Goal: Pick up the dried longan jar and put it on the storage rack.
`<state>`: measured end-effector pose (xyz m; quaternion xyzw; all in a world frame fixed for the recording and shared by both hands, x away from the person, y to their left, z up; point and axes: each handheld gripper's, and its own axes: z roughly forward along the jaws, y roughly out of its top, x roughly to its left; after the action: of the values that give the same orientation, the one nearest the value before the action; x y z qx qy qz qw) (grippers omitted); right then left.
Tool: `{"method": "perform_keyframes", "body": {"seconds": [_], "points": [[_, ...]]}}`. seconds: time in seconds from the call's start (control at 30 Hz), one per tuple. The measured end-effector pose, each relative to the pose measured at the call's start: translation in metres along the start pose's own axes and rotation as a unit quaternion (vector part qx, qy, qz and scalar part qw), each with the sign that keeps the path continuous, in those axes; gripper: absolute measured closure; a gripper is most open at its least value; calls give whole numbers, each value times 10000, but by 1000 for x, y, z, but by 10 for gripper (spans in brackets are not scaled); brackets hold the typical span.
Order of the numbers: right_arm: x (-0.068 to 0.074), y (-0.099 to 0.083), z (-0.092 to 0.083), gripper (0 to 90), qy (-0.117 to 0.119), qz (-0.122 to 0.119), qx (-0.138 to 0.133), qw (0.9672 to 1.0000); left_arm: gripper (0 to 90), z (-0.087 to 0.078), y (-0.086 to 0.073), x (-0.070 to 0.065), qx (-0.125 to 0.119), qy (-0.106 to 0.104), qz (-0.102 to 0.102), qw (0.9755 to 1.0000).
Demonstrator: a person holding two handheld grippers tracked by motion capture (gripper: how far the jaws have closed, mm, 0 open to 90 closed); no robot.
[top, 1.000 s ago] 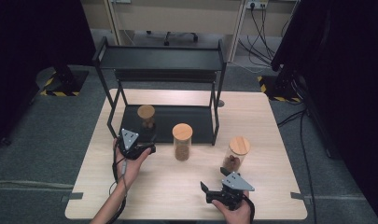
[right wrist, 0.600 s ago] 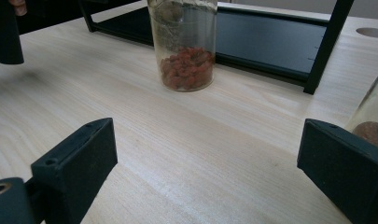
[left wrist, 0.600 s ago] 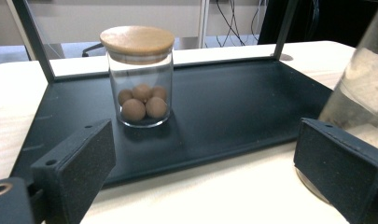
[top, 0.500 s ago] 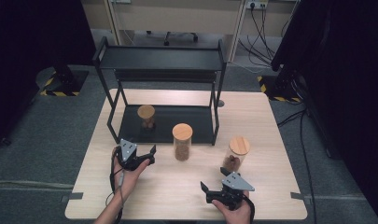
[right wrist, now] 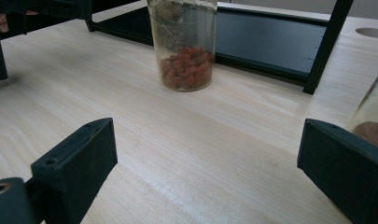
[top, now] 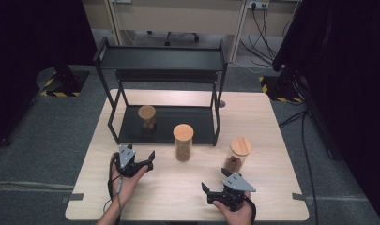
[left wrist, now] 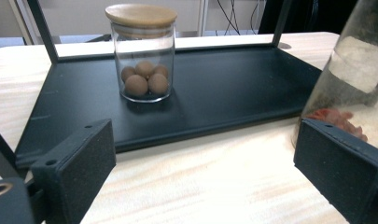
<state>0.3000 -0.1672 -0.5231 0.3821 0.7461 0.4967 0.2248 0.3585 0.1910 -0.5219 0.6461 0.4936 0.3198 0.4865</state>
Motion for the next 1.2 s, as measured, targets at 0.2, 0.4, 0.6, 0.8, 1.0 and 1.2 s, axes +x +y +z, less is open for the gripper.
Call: {"method": "perform_keyframes", "body": {"seconds": [0.2, 0.4, 0.6, 0.8, 1.0, 1.2], "points": [[0, 0, 0, 51, -4, -8, 1, 10000, 53, -6, -4, 0, -7, -17, -26, 10000], [0, 0, 0, 51, -5, -11, 8, 10000, 53, -9, -6, -1, -57, -9, -42, 10000], [1, 0, 0, 51, 0, -23, 19, 10000, 54, -11, -10, -5, -53, -12, 47, 10000], [1, 0, 0, 51, -8, -40, 11, 10000, 54, -11, -10, -6, -71, 15, 65, 10000], [1, 0, 0, 51, -13, -27, 7, 10000, 57, -12, -10, -7, -122, 37, 83, 9999], [0, 0, 0, 50, -21, 1, 16, 10000, 58, -12, -11, -6, -124, 29, 60, 9999]]}}
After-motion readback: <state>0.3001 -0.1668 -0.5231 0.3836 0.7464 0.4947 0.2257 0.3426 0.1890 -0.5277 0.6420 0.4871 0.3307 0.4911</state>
